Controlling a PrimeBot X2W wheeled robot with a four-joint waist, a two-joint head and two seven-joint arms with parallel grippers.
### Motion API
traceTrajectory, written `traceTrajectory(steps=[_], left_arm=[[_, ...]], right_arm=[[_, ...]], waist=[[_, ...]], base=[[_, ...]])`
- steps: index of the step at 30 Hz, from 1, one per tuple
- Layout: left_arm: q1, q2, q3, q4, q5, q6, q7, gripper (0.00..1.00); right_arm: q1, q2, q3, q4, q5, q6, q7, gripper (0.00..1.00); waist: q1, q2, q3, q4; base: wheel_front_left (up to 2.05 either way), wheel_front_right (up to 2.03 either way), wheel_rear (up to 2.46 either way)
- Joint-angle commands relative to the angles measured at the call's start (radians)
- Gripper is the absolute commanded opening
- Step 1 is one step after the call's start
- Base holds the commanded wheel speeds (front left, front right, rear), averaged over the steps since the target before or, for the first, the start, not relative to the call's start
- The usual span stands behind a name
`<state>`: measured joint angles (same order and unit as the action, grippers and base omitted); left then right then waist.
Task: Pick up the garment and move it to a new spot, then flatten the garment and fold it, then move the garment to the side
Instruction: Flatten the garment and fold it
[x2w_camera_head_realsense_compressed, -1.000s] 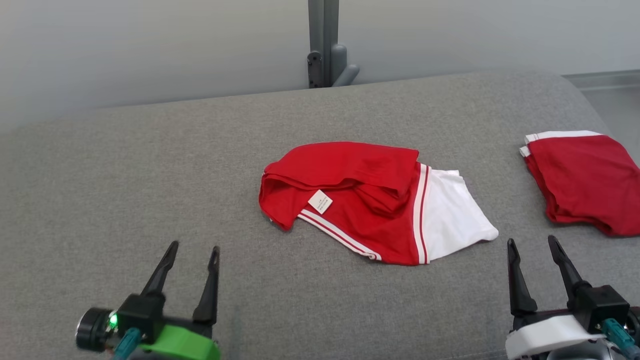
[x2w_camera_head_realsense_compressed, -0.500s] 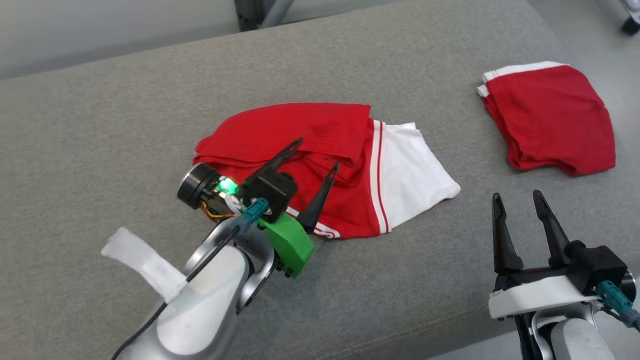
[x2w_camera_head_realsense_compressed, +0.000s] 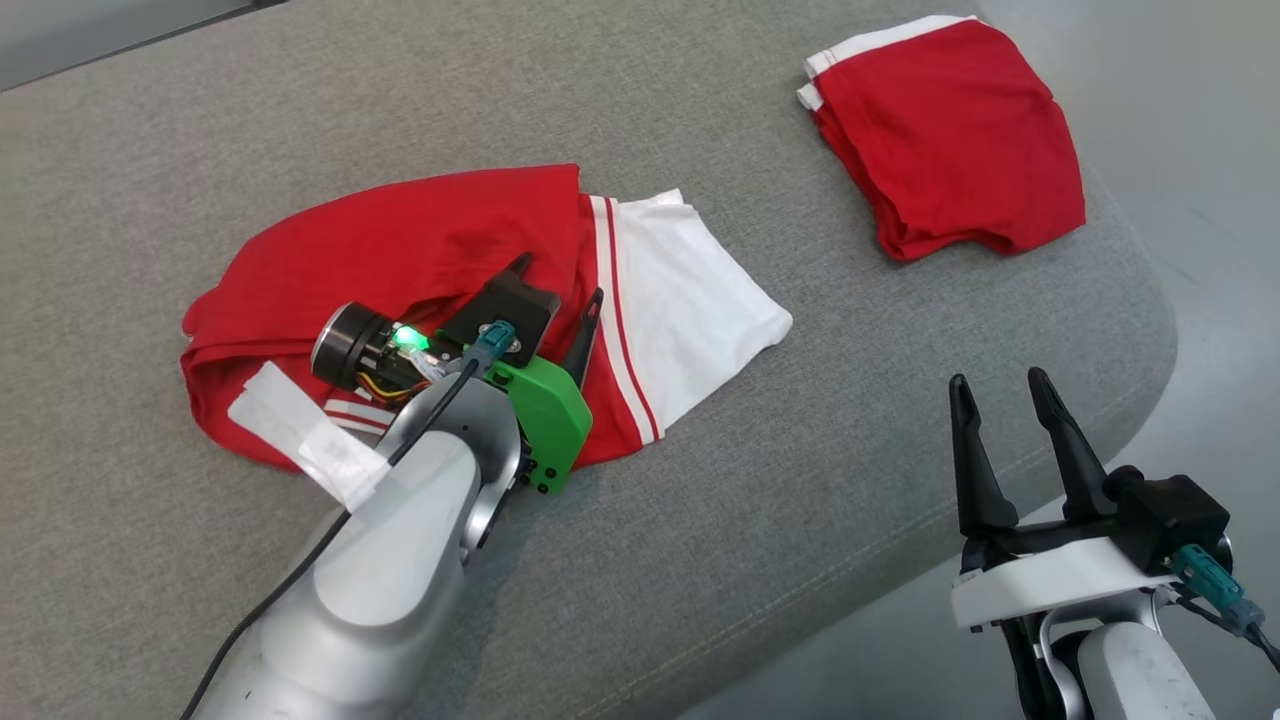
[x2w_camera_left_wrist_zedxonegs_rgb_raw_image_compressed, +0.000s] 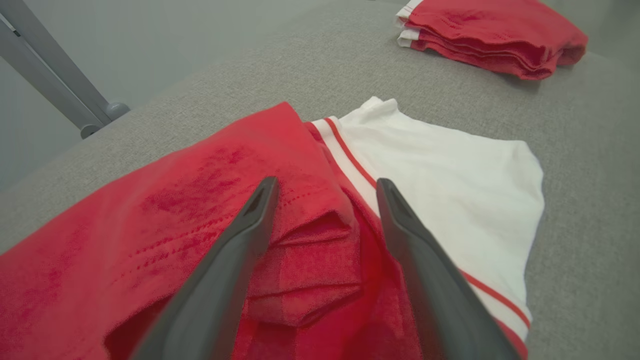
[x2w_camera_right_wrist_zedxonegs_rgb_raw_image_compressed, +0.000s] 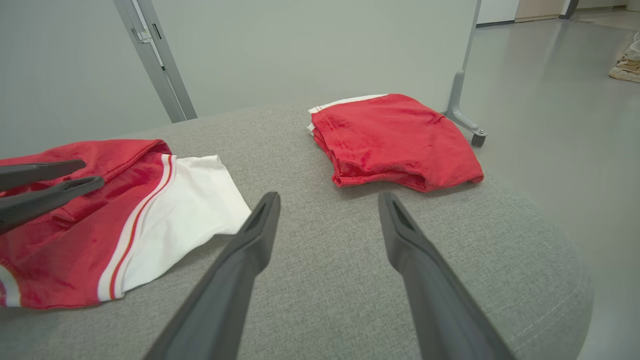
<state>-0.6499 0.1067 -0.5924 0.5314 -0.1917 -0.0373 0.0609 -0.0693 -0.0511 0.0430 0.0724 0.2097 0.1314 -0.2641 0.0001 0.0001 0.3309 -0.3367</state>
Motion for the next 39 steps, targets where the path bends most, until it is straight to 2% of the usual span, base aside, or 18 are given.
traceTrajectory(steps=[1, 3, 4, 5, 8, 9, 16, 23, 28, 32, 35, 39], left_arm=[[-0.024, -0.002, 0.007, 0.023, 0.0, 0.018, -0.008, 1.0], [-0.031, -0.002, 0.012, 0.044, -0.003, 0.027, -0.009, 1.0], [-0.035, 0.0, 0.014, 0.056, -0.006, 0.029, -0.005, 0.88], [-0.037, -0.001, 0.021, 0.063, -0.015, 0.033, -0.006, 0.57], [-0.046, -0.005, 0.034, 0.081, -0.031, 0.04, -0.015, 0.08], [-0.049, -0.007, 0.036, 0.084, -0.035, 0.04, -0.018, 0.0], [-0.068, -0.01, 0.064, 0.101, -0.074, 0.043, -0.021, 0.0], [-0.193, -0.022, 0.161, 0.001, -0.171, 0.039, -0.034, 0.0], [-0.337, 0.005, 0.201, -0.128, -0.214, 0.009, 0.046, 0.0], [-0.39, 0.024, 0.22, -0.235, -0.237, -0.003, 0.1, 0.0], [-0.374, 0.036, 0.239, -0.34, -0.275, -0.001, 0.146, 0.0], [-0.263, 0.051, 0.259, -0.514, -0.347, 0.014, 0.216, 0.0]], right_arm=[[-0.001, 0.001, 0.003, 0.002, 0.005, -0.002, 0.0, 1.0], [0.0, 0.001, 0.004, 0.003, 0.007, -0.002, 0.0, 1.0], [-0.002, 0.001, 0.005, 0.005, 0.007, -0.002, 0.0, 1.0], [-0.004, 0.001, 0.006, 0.005, 0.008, -0.002, 0.0, 1.0], [-0.008, 0.001, 0.005, 0.006, 0.008, -0.002, 0.0, 1.0], [-0.007, 0.001, 0.004, 0.006, 0.008, -0.002, 0.0, 1.0], [-0.003, 0.001, 0.006, 0.009, 0.006, -0.002, 0.0, 1.0], [0.017, 0.001, -0.009, 0.014, -0.002, -0.002, 0.0, 1.0], [0.027, 0.0, -0.022, 0.015, -0.009, -0.002, 0.0, 1.0], [0.036, 0.0, -0.036, 0.015, -0.01, -0.002, 0.0, 1.0], [0.048, 0.0, -0.047, 0.017, -0.008, -0.002, 0.0, 1.0], [0.062, 0.0, -0.054, 0.018, -0.005, -0.002, 0.0, 1.0]], waist=[[-0.0001, -0.0001, 0.028, -0.042], [-0.0001, -0.0001, 0.025, -0.043], [-0.0001, -0.0001, 0.024, -0.044], [-0.0001, -0.0001, 0.022, -0.046], [-0.0001, -0.0001, 0.017, -0.046], [-0.0001, -0.0001, 0.015, -0.046], [-0.0001, -0.0001, 0.005, -0.045], [-0.0001, -0.0001, -0.025, -0.031], [-0.0001, -0.0001, -0.061, -0.009], [-0.0001, -0.0001, -0.087, 0.008], [-0.0001, -0.0001, -0.106, 0.027], [-0.0001, -0.0001, -0.124, 0.055]], base=[[0.0, 0.0, 0.0], [0.0, 0.0, 0.0], [0.0, 0.0, 0.0], [0.0, 0.0, 0.0], [0.0, 0.0, 0.0], [0.0, 0.0, 0.0], [0.0, 0.0, 0.0], [0.0, 0.0, 0.0], [0.0, 0.0, 0.0], [0.0, 0.0, 0.0], [0.0, 0.0, 0.0], [0.0, 0.0, 0.0]])
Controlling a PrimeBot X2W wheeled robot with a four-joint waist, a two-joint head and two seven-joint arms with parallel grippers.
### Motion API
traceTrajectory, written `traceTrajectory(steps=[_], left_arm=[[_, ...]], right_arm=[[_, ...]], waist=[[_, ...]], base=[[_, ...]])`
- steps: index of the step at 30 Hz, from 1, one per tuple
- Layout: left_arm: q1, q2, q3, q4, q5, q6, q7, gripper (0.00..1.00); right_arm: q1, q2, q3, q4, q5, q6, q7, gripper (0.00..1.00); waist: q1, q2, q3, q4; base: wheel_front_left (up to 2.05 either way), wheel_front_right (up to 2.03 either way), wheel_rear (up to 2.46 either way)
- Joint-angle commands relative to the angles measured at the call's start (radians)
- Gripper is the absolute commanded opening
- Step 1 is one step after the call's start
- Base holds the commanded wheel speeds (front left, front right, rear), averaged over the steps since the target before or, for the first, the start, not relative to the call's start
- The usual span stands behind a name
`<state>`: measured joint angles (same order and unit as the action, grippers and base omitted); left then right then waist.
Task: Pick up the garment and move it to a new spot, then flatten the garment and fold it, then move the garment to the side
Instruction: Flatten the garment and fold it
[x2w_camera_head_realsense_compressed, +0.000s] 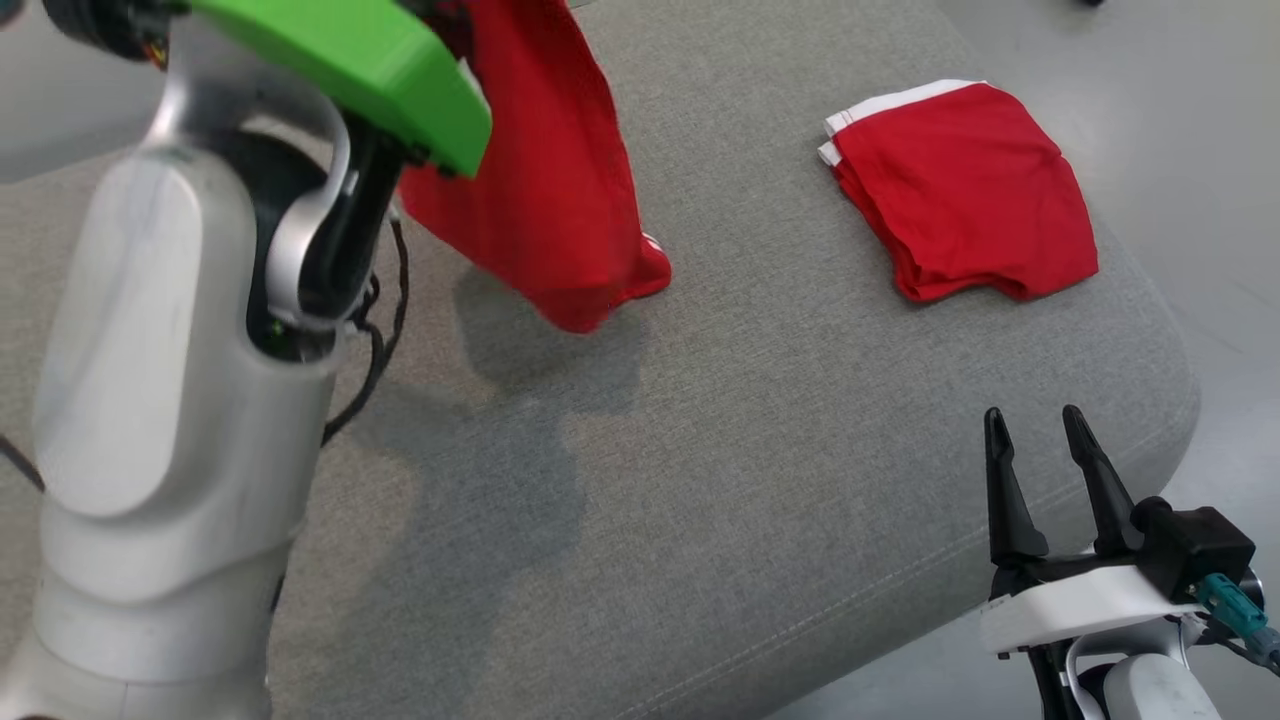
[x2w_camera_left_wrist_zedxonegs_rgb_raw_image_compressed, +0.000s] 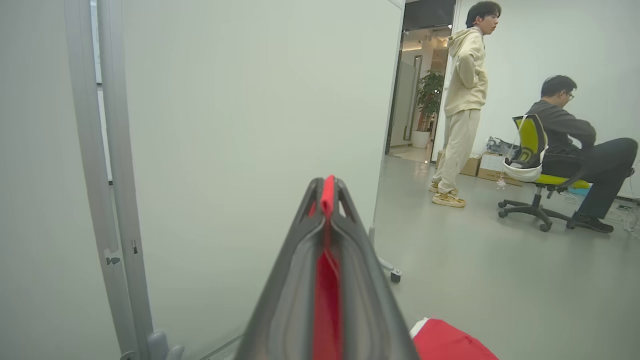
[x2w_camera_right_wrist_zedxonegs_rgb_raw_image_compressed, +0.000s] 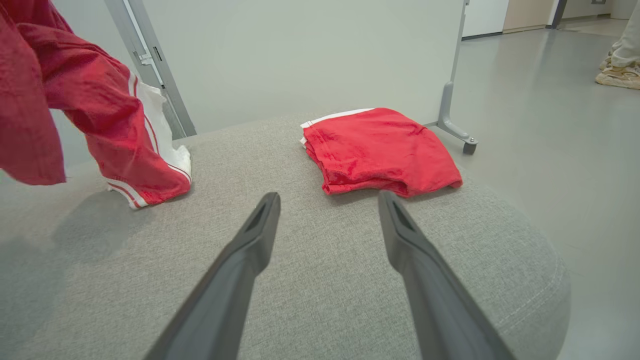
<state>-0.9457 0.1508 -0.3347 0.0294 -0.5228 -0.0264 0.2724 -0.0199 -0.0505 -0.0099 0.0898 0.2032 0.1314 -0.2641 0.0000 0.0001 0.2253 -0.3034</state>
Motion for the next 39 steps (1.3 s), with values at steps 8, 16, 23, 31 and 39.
traceTrajectory(steps=[8, 16, 23, 31, 39], left_arm=[[0.441, 0.019, 0.038, -0.353, -0.164, 0.103, 0.1, 0.0], [0.743, 0.103, 0.253, -0.412, -0.344, 0.127, 0.101, 0.0], [0.753, 0.222, 0.412, -0.219, -0.372, 0.069, 0.063, 0.0], [0.565, 0.37, 0.369, 0.133, -0.214, 0.023, 0.034, 0.0], [0.403, 0.375, 0.366, 0.431, -0.094, 0.073, -0.168, 1.0]], right_arm=[[0.015, -0.001, -0.011, -0.001, -0.007, -0.002, 0.0, 1.0], [0.008, -0.001, -0.013, -0.002, -0.042, -0.002, 0.0, 1.0], [-0.002, -0.001, -0.007, 0.001, -0.061, -0.002, 0.0, 1.0], [-0.021, -0.001, 0.018, 0.012, -0.074, -0.002, 0.0, 1.0], [-0.025, -0.001, 0.034, 0.017, -0.054, -0.002, 0.0, 1.0]], waist=[[0.0, -0.0001, -0.03, 0.083], [0.0, -0.0001, -0.019, 0.142], [0.0, -0.0001, -0.01, 0.186], [0.0, -0.0001, -0.001, 0.213], [0.0, -0.0001, 0.018, 0.19]], base=[[0.0, 0.0, 0.0], [0.0, 0.0, 0.0], [0.0, 0.0, 0.0], [0.0, 0.0, 0.0], [0.0, 0.0, 0.0]])
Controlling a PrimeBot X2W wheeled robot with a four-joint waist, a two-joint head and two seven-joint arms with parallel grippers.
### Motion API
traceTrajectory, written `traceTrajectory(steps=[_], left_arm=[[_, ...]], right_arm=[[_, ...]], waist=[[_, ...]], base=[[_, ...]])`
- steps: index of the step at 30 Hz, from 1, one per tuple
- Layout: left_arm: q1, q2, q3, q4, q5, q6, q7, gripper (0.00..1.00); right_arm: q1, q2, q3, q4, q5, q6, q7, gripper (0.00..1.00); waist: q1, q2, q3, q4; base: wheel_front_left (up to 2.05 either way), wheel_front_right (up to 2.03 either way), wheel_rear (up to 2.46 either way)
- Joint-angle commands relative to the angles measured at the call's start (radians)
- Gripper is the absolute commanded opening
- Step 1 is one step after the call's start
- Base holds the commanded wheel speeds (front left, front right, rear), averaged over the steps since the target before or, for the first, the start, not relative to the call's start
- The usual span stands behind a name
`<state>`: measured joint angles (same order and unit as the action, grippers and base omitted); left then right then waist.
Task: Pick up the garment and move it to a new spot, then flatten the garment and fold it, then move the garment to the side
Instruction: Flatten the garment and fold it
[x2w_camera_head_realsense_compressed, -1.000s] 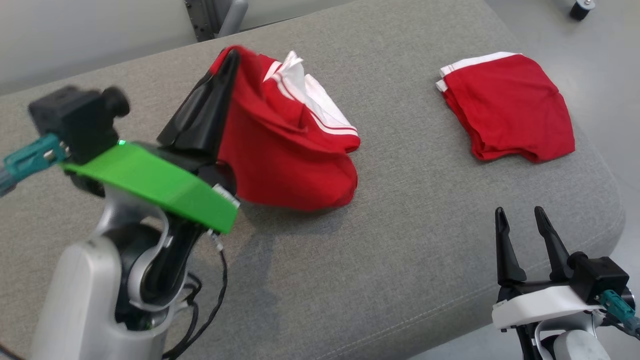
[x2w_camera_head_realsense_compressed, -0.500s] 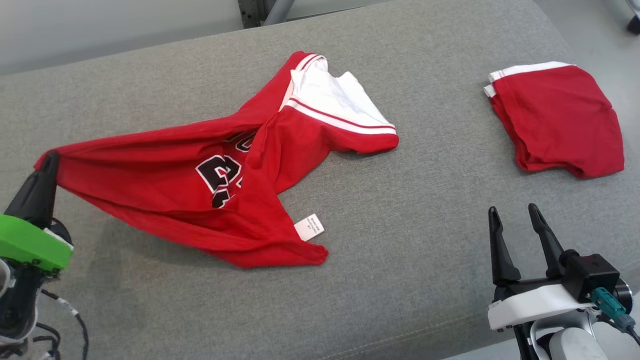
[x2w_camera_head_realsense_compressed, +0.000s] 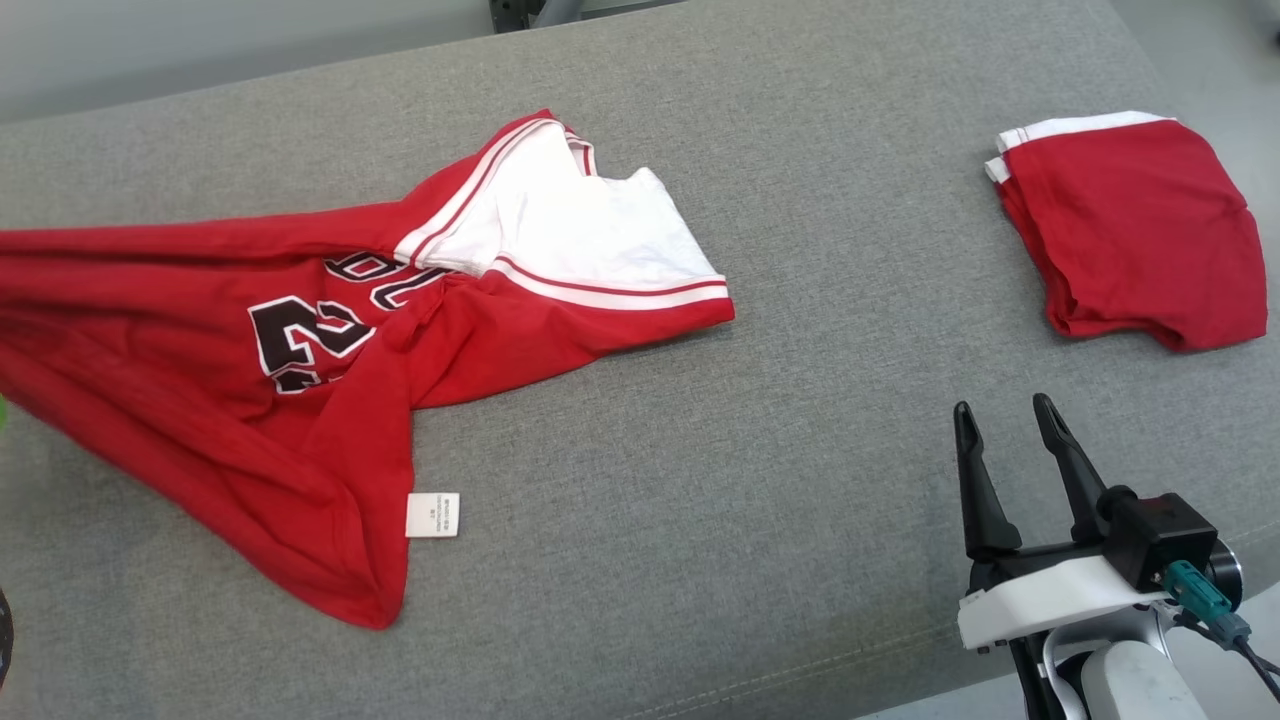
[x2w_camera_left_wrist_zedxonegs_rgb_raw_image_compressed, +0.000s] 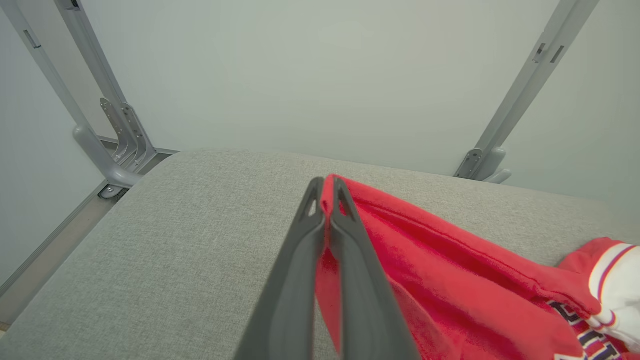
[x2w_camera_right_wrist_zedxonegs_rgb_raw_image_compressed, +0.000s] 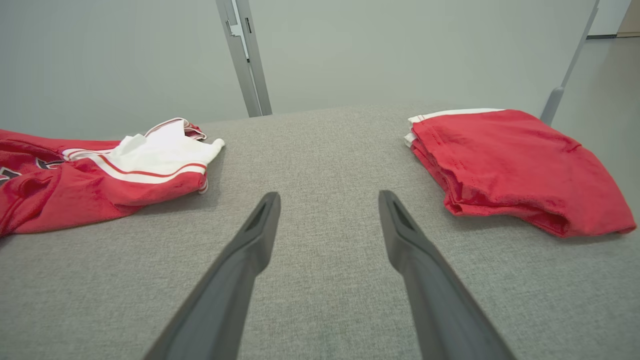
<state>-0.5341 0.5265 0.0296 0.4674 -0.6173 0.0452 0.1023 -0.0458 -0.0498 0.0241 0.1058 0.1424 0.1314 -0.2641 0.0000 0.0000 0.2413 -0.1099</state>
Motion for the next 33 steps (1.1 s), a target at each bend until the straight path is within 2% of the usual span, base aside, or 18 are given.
traceTrajectory(steps=[1, 4, 6, 8, 11, 14, 15, 20, 21, 24, 28, 30, 33], left_arm=[[-0.012, -0.005, 0.004, 0.019, -0.002, -0.001, -0.014, 1.0], [0.008, 0.002, 0.015, 0.052, 0.005, -0.002, -0.062, 1.0], [0.06, 0.005, 0.029, 0.037, 0.012, 0.023, -0.097, 1.0], [0.084, -0.016, 0.048, 0.003, -0.011, 0.04, -0.105, 1.0], [0.12, -0.055, 0.042, -0.097, -0.03, 0.041, -0.107, 1.0], [0.149, -0.09, 0.0, -0.218, -0.027, 0.04, -0.079, 1.0], [0.154, -0.117, -0.046, -0.302, -0.017, 0.042, -0.043, 1.0], [0.099, -0.174, -0.197, -0.415, 0.013, 0.024, 0.072, 1.0], [0.099, -0.174, -0.197, -0.415, 0.013, 0.024, 0.072, 1.0], [0.04, -0.236, -0.286, -0.389, 0.029, 0.015, 0.117, 1.0], [-0.056, -0.297, -0.343, -0.267, 0.032, 0.008, 0.149, 1.0], [-0.093, -0.331, -0.336, -0.189, -0.003, 0.005, 0.153, 1.0], [-0.146, -0.342, -0.323, -0.077, -0.024, 0.0, 0.167, 1.0]], right_arm=[[0.007, -0.002, -0.001, 0.002, 0.01, -0.002, 0.0, 1.0], [0.022, -0.001, -0.008, 0.005, 0.015, -0.002, 0.0, 1.0], [0.035, -0.002, -0.019, 0.005, 0.017, -0.002, 0.0, 1.0], [0.044, -0.002, -0.03, 0.002, 0.016, -0.002, 0.0, 1.0], [0.047, -0.001, -0.043, -0.008, 0.006, -0.002, 0.0, 1.0], [0.039, -0.002, -0.048, -0.013, -0.006, -0.002, 0.0, 1.0], [0.023, -0.002, -0.048, -0.02, -0.006, -0.002, 0.0, 1.0], [-0.022, -0.001, -0.021, -0.038, -0.003, -0.002, 0.0, 1.0], [-0.022, -0.001, -0.021, -0.038, -0.003, -0.002, 0.0, 1.0], [-0.045, -0.002, -0.011, -0.04, 0.011, -0.002, 0.0, 1.0], [-0.058, -0.001, 0.002, -0.035, 0.028, -0.002, 0.0, 1.0], [-0.061, -0.001, 0.013, -0.031, 0.033, -0.002, 0.0, 1.0], [-0.062, -0.002, 0.014, -0.031, 0.042, -0.002, 0.0, 1.0]], waist=[[0.0, 0.0, 0.003, -0.005], [0.0, 0.0, -0.003, -0.012], [0.0, 0.0, -0.015, -0.008], [0.0, 0.0, -0.02, 0.001], [0.0, 0.0, -0.02, 0.018], [0.0, 0.0, -0.013, 0.03], [0.0, 0.0, 0.004, 0.033], [0.0, 0.0, 0.086, 0.016], [0.0, 0.0, 0.086, 0.016], [0.0, 0.0, 0.141, -0.007], [0.0, 0.0, 0.194, -0.045], [0.0, 0.0, 0.204, -0.069], [0.0, 0.0, 0.208, -0.101]], base=[[0.0, 0.0, 0.0], [0.0, 0.0, 0.0], [0.0, 0.0, 0.0], [0.0, 0.0, 0.0], [0.0, 0.0, 0.0], [0.0, 0.0, 0.0], [0.0, 0.0, 0.0], [0.0, 0.0, 0.0], [0.0, 0.0, 0.0], [0.0, 0.0, 0.0], [0.0, 0.0, 0.0], [0.0, 0.0, 0.0], [0.0, 0.0, 0.0]])
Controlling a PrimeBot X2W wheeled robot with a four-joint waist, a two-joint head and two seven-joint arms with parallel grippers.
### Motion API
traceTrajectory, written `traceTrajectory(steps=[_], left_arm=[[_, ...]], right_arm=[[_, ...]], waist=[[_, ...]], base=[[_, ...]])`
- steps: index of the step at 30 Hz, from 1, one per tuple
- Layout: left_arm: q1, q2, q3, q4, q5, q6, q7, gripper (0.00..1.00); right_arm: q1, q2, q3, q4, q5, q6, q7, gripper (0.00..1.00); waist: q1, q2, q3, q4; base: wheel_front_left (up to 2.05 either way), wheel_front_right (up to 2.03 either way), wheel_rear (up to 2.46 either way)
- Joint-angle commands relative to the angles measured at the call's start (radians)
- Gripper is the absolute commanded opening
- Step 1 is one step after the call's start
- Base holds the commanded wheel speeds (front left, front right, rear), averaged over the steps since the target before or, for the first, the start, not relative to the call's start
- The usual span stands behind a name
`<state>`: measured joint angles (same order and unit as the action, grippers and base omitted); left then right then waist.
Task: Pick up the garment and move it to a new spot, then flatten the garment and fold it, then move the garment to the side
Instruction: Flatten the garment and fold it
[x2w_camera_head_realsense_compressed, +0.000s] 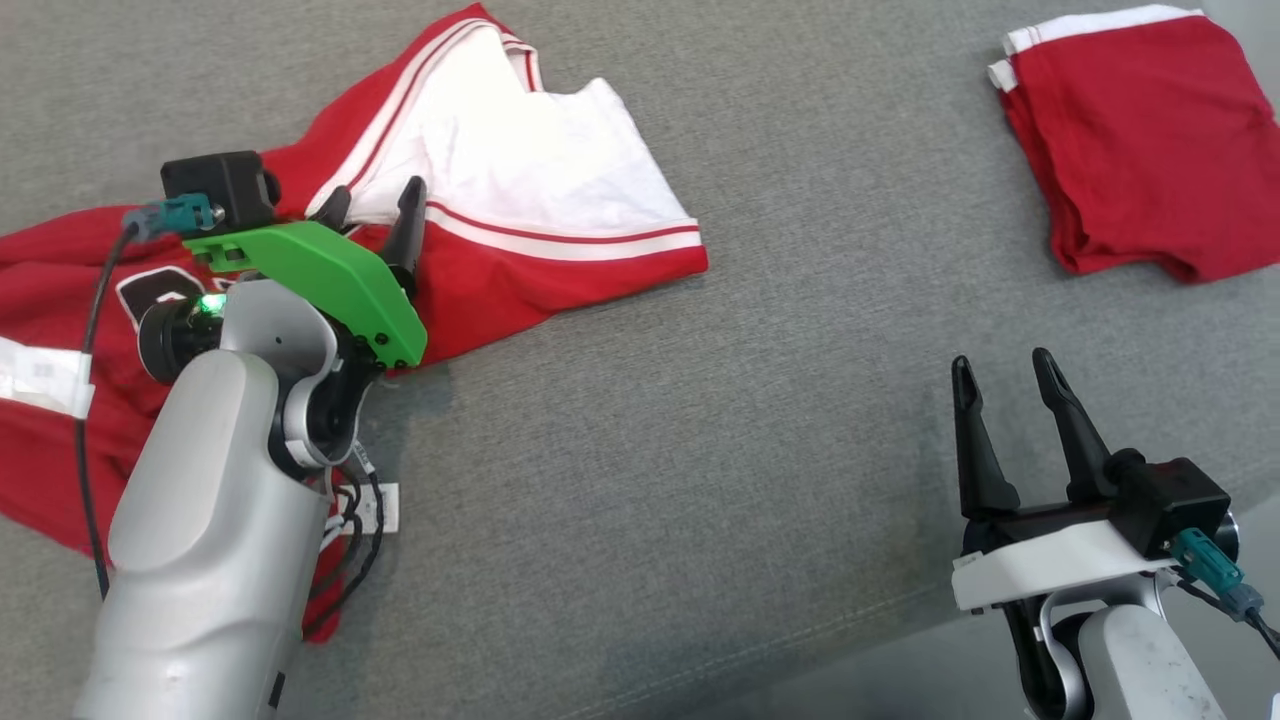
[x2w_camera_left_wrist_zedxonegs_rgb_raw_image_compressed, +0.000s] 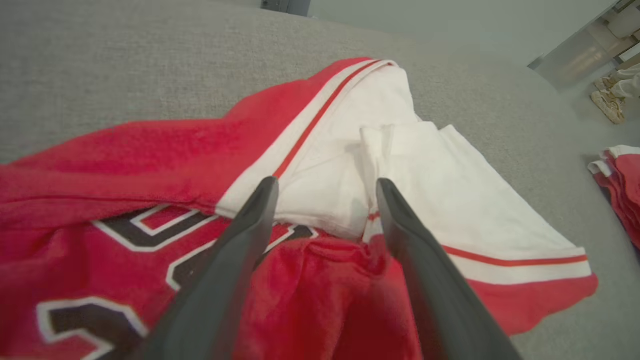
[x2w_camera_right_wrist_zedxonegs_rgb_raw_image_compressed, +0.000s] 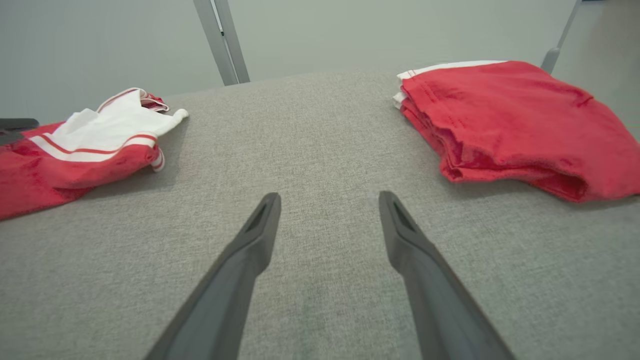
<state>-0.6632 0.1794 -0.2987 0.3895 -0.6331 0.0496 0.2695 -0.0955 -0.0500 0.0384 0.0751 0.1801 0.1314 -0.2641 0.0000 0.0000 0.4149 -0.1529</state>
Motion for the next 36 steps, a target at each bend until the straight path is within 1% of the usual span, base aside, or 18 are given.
traceTrajectory(steps=[1, 4, 7, 12, 13, 14, 15, 18, 20, 23, 27, 30, 31, 32, 34, 36], left_arm=[[-0.029, 0.003, 0.011, 0.031, -0.018, -0.009, 0.006, 1.0], [-0.054, 0.007, 0.011, 0.097, -0.035, -0.03, 0.025, 1.0], [-0.064, 0.018, -0.006, 0.137, -0.024, -0.049, 0.036, 1.0], [-0.04, 0.005, -0.02, 0.142, -0.033, -0.065, 0.029, 1.0], [-0.034, 0.003, -0.023, 0.142, -0.033, -0.067, 0.027, 0.82], [-0.03, 0.002, -0.027, 0.141, -0.03, -0.07, 0.022, 0.44], [-0.027, 0.002, -0.034, 0.138, -0.023, -0.074, 0.018, 0.0], [-0.013, -0.003, -0.065, 0.118, 0.004, -0.092, -0.03, 0.0], [-0.002, -0.004, -0.084, 0.099, 0.026, -0.096, -0.053, 0.0], [0.022, -0.01, -0.125, 0.051, 0.059, -0.11, -0.081, 0.0], [0.097, -0.027, -0.199, -0.034, 0.093, -0.124, -0.105, 0.0], [0.17, -0.034, -0.28, -0.083, 0.131, -0.136, -0.12, 0.0], [0.17, -0.034, -0.28, -0.083, 0.131, -0.136, -0.12, 0.0], [0.203, -0.045, -0.3, -0.082, 0.123, -0.139, -0.119, 0.0], [0.228, -0.044, -0.345, -0.079, 0.153, -0.147, -0.139, 0.0], [0.262, -0.058, -0.375, -0.058, 0.154, -0.153, -0.162, 0.0]], right_arm=[[-0.012, -0.001, 0.001, -0.001, 0.006, -0.002, 0.0, 1.0], [-0.004, -0.001, -0.002, -0.003, 0.009, -0.002, 0.0, 1.0], [0.009, -0.001, -0.009, 0.0, 0.009, -0.002, 0.0, 1.0], [0.015, -0.001, -0.007, 0.006, 0.013, -0.002, 0.0, 1.0], [0.015, -0.001, -0.004, 0.006, 0.014, -0.002, 0.0, 1.0], [0.015, -0.001, -0.002, 0.006, 0.015, -0.002, 0.0, 1.0], [0.016, -0.001, -0.001, 0.006, 0.016, -0.002, 0.0, 1.0], [0.023, -0.001, -0.001, 0.014, 0.017, -0.002, 0.0, 1.0], [0.027, -0.001, -0.001, 0.019, 0.017, -0.002, 0.0, 1.0], [0.033, -0.001, -0.005, 0.022, 0.021, -0.002, 0.0, 1.0], [0.045, -0.001, -0.007, 0.027, 0.028, -0.002, 0.0, 1.0], [0.055, -0.001, -0.011, 0.029, 0.033, -0.002, 0.0, 1.0], [0.055, -0.001, -0.011, 0.029, 0.033, -0.002, 0.0, 1.0], [0.055, -0.001, -0.011, 0.029, 0.033, -0.002, 0.0, 1.0], [0.056, -0.001, -0.012, 0.033, 0.037, -0.002, 0.0, 1.0], [0.057, -0.001, -0.012, 0.038, 0.041, -0.002, 0.0, 1.0]], waist=[[0.0, 0.0, 0.033, -0.067], [0.0, 0.0, 0.026, -0.084], [0.0, 0.0, 0.01, -0.092], [0.0, 0.0, -0.01, -0.088], [0.0, 0.0, -0.015, -0.087], [0.0, 0.0, -0.017, -0.087], [0.0, 0.0, -0.019, -0.086], [0.0, 0.0, -0.034, -0.082], [0.0, 0.0, -0.045, -0.081], [0.0, 0.0, -0.061, -0.08], [0.0, 0.0, -0.084, -0.08], [0.0, 0.0, -0.098, -0.077], [0.0, 0.0, -0.098, -0.077], [0.0, 0.0, -0.1, -0.076], [0.0, 0.0, -0.106, -0.074], [0.0, 0.0, -0.113, -0.072]], base=[[0.0, 0.0, 0.0], [0.0, 0.0, 0.0], [0.0, 0.0, 0.0], [0.0, 0.0, 0.0], [0.0, 0.0, 0.0], [0.0, 0.0, 0.0], [0.0, 0.0, 0.0], [0.0, 0.0, 0.0], [0.0, 0.0, 0.0], [0.0, 0.0, 0.0], [0.0, 0.0, 0.0], [0.0, 0.0, 0.0], [0.0, 0.0, 0.0], [0.0, 0.0, 0.0], [0.0, 0.0, 0.0], [0.0, 0.0, 0.0]])
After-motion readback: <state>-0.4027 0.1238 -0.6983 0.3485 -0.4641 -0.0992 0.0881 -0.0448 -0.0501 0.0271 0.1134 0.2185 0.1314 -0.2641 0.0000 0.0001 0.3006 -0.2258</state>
